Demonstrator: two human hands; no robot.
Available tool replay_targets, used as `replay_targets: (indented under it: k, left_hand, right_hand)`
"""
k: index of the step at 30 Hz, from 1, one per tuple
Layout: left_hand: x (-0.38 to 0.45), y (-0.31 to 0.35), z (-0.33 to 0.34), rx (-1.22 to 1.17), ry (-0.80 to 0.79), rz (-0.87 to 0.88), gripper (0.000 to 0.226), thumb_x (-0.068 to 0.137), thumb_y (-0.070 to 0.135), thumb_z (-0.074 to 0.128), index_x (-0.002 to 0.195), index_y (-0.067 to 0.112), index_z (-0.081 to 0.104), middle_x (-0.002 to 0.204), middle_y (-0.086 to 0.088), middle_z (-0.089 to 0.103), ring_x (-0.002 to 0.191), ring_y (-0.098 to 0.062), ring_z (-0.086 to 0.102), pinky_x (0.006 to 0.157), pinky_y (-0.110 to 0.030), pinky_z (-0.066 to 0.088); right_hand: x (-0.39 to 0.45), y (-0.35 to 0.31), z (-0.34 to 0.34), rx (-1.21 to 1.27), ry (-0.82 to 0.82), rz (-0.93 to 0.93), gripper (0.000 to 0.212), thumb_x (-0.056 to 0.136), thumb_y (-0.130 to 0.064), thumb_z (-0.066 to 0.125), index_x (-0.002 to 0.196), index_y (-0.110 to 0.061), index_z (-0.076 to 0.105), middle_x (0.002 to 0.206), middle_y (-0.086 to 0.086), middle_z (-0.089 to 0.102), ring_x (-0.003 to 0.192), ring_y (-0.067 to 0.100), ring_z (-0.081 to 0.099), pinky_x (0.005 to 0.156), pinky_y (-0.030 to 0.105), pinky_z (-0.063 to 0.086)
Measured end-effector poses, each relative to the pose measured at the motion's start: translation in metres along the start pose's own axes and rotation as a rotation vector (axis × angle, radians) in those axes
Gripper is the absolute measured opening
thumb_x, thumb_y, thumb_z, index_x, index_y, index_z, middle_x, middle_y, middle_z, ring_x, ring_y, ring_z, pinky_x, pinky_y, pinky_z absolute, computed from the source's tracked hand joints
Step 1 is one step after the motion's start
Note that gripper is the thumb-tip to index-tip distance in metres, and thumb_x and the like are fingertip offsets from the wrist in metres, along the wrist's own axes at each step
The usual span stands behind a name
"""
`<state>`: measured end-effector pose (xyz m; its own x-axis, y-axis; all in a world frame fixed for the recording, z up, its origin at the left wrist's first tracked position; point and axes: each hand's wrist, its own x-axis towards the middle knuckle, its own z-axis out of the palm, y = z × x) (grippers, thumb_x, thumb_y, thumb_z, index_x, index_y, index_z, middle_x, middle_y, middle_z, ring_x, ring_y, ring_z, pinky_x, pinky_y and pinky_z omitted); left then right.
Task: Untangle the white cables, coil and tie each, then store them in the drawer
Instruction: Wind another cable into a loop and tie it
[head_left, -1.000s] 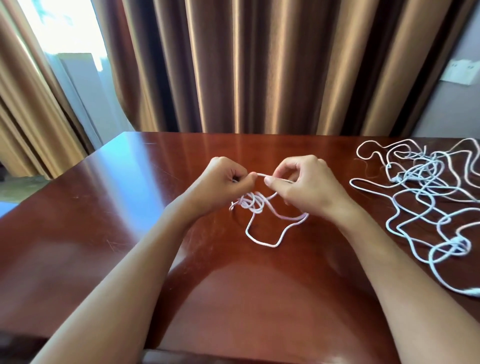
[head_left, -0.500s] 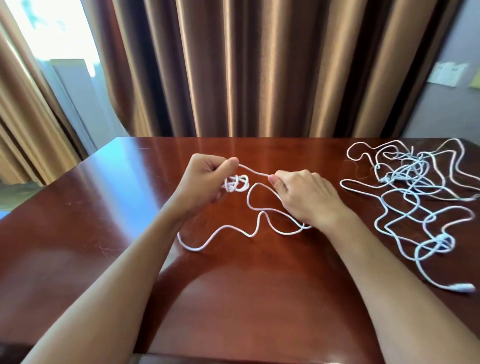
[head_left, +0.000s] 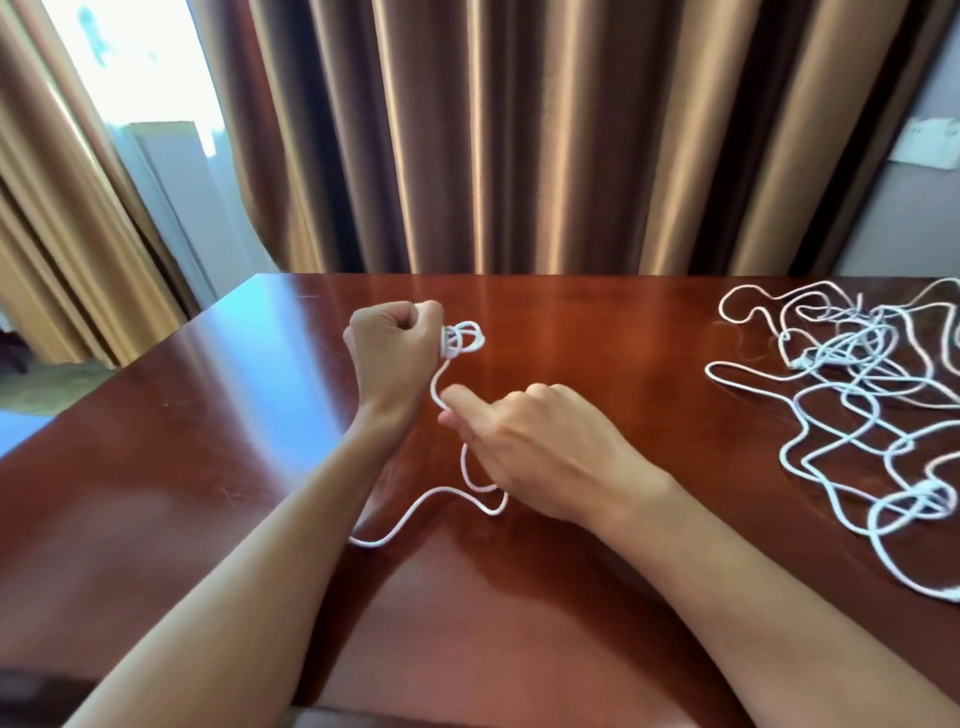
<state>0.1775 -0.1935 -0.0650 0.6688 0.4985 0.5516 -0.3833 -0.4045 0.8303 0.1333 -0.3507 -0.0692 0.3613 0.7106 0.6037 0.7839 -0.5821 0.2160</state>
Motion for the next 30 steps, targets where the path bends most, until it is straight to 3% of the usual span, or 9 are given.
replay_targets:
  k: [5, 9, 13, 15, 18, 22, 25, 27, 30]
  left_hand:
    - [-0.008, -0.005, 0.011, 0.05, -0.095, 0.087, 0.054, 0.085, 0.011, 0.063, 0.042, 0.018, 0.031, 0.038, 0.01, 0.025, 0.043, -0.002, 0.028, 0.051, -0.023, 0.028]
    - [-0.017, -0.001, 0.012, -0.117, -0.367, 0.111, 0.051, 0.1, 0.02, 0.061, 0.054, 0.014, 0.038, 0.046, 0.008, 0.04, 0.045, -0.002, 0.035, 0.044, -0.02, 0.027]
    - [-0.029, 0.016, 0.017, -0.259, -0.458, 0.025, 0.053, 0.108, 0.032, 0.037, 0.06, 0.011, 0.045, 0.044, 0.0, 0.047, 0.037, -0.011, 0.044, 0.036, -0.021, 0.032]
    - [-0.03, 0.023, 0.016, -0.356, -0.435, -0.064, 0.059, 0.109, 0.034, 0.032, 0.053, 0.015, 0.042, 0.039, -0.002, 0.043, 0.03, -0.015, 0.041, 0.032, -0.019, 0.03]
    - [-0.03, 0.026, 0.016, -0.504, -0.427, -0.183, 0.066, 0.109, 0.035, 0.029, 0.045, 0.022, 0.037, 0.035, -0.002, 0.035, 0.026, -0.013, 0.035, 0.033, -0.016, 0.025]
    - [-0.032, 0.026, 0.022, -0.482, -0.206, -0.217, 0.062, 0.109, 0.035, 0.033, 0.051, 0.013, 0.036, 0.035, -0.003, 0.037, 0.027, -0.015, 0.033, 0.033, -0.018, 0.026]
    - [-0.028, 0.021, 0.019, -0.342, 0.02, -0.125, 0.065, 0.108, 0.033, 0.041, 0.045, 0.013, 0.044, 0.037, -0.001, 0.044, 0.035, -0.014, 0.043, 0.041, -0.026, 0.035]
    - [-0.025, 0.016, 0.017, -0.266, 0.102, -0.048, 0.064, 0.107, 0.031, 0.046, 0.047, 0.007, 0.045, 0.04, 0.0, 0.045, 0.041, -0.011, 0.044, 0.047, -0.026, 0.038]
    - [-0.023, 0.01, 0.015, -0.17, 0.151, 0.078, 0.063, 0.104, 0.029, 0.053, 0.052, -0.002, 0.036, 0.043, -0.006, 0.037, 0.043, -0.015, 0.036, 0.046, -0.03, 0.034]
  right_hand:
    - [-0.001, 0.003, 0.0, 0.161, 0.081, 0.038, 0.028, 0.101, -0.032, 0.04, 0.104, -0.017, 0.063, 0.067, 0.002, 0.067, 0.05, 0.037, 0.063, 0.039, 0.034, 0.043]
    - [-0.002, 0.019, -0.005, 0.42, 0.15, 0.207, 0.028, 0.106, -0.039, 0.036, 0.105, -0.021, 0.058, 0.09, -0.001, 0.066, 0.075, 0.034, 0.068, 0.056, 0.048, 0.052]
    - [-0.002, 0.036, -0.003, 0.49, 0.339, 0.4, 0.02, 0.105, -0.03, 0.052, 0.1, -0.019, 0.068, 0.07, -0.014, 0.06, 0.058, 0.008, 0.053, 0.057, 0.036, 0.047]
    - [-0.003, 0.042, 0.002, 0.746, 0.317, 0.56, 0.018, 0.102, -0.025, 0.061, 0.098, -0.016, 0.076, 0.065, -0.017, 0.064, 0.055, 0.004, 0.053, 0.056, 0.025, 0.043]
    - [0.0, 0.041, 0.004, 1.056, 0.234, 0.671, 0.016, 0.099, -0.023, 0.065, 0.1, -0.017, 0.079, 0.079, 0.015, 0.075, 0.062, 0.032, 0.063, 0.056, 0.044, 0.047]
    - [-0.003, 0.033, 0.009, 0.689, 0.168, 0.544, 0.019, 0.099, -0.022, 0.061, 0.091, -0.019, 0.079, 0.064, -0.019, 0.063, 0.06, -0.007, 0.055, 0.06, 0.023, 0.045]
    - [-0.004, 0.019, 0.005, 0.466, -0.087, 0.462, 0.027, 0.1, -0.04, 0.048, 0.099, -0.023, 0.069, 0.083, 0.003, 0.073, 0.075, 0.024, 0.07, 0.065, 0.044, 0.052]
    - [-0.003, 0.01, 0.001, 0.426, -0.175, 0.384, 0.025, 0.103, -0.038, 0.045, 0.103, -0.023, 0.065, 0.094, 0.011, 0.073, 0.093, 0.041, 0.066, 0.07, 0.045, 0.052]
    - [0.0, -0.002, -0.005, 0.341, -0.2, 0.267, 0.022, 0.105, -0.032, 0.043, 0.098, -0.02, 0.061, 0.095, 0.014, 0.071, 0.092, 0.045, 0.063, 0.065, 0.041, 0.039]
